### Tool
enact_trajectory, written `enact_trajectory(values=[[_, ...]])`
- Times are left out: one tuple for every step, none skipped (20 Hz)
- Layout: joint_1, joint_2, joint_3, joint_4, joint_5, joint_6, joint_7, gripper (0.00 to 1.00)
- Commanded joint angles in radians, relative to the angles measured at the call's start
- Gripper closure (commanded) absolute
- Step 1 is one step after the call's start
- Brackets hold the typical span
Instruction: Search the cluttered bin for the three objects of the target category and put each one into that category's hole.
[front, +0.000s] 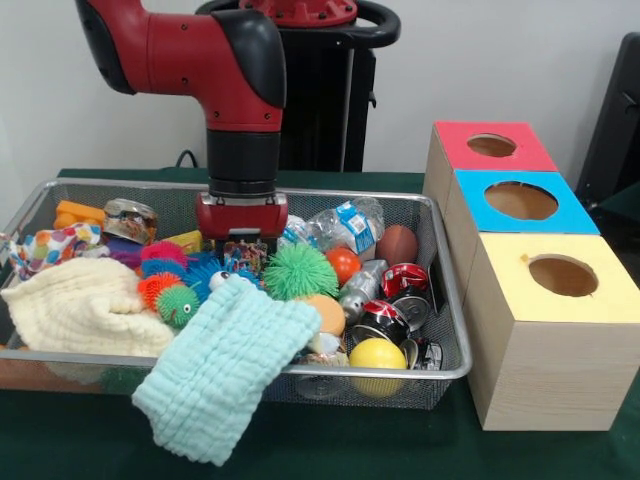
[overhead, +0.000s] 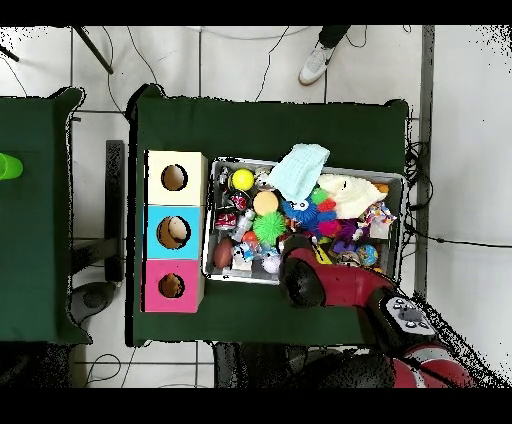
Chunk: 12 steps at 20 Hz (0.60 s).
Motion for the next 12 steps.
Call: enact_trajectory(values=[[0.044, 0.012, 0.032, -0.121, 0.042, -0.057, 0.161, 0.0], [0.047, 0.01, 0.031, -0.119, 0.038, -0.062, 0.16, 0.0], [0.049, 0.009, 0.027, -0.111, 0.027, -0.079, 0.159, 0.0], [0.056, 0.011, 0.015, -0.105, 0.028, -0.095, 0.163, 0.0], [0.059, 0.014, 0.009, -0.102, 0.025, -0.101, 0.164, 0.0], [0.06, 0.016, 0.006, -0.099, 0.026, -0.106, 0.168, 0.0], [0.061, 0.017, 0.003, -0.096, 0.028, -0.112, 0.171, 0.0], [0.061, 0.017, 0.003, -0.093, 0.029, -0.112, 0.175, 0.0], [0.057, 0.018, 0.009, -0.092, 0.024, -0.099, 0.173, 0.0], [0.054, 0.019, 0.012, -0.089, 0.016, -0.099, 0.171, 0.0], [0.049, 0.022, 0.019, -0.09, 0.006, -0.087, 0.163, 0.0], [0.045, 0.025, 0.024, -0.09, -0.001, -0.091, 0.161, 0.0]])
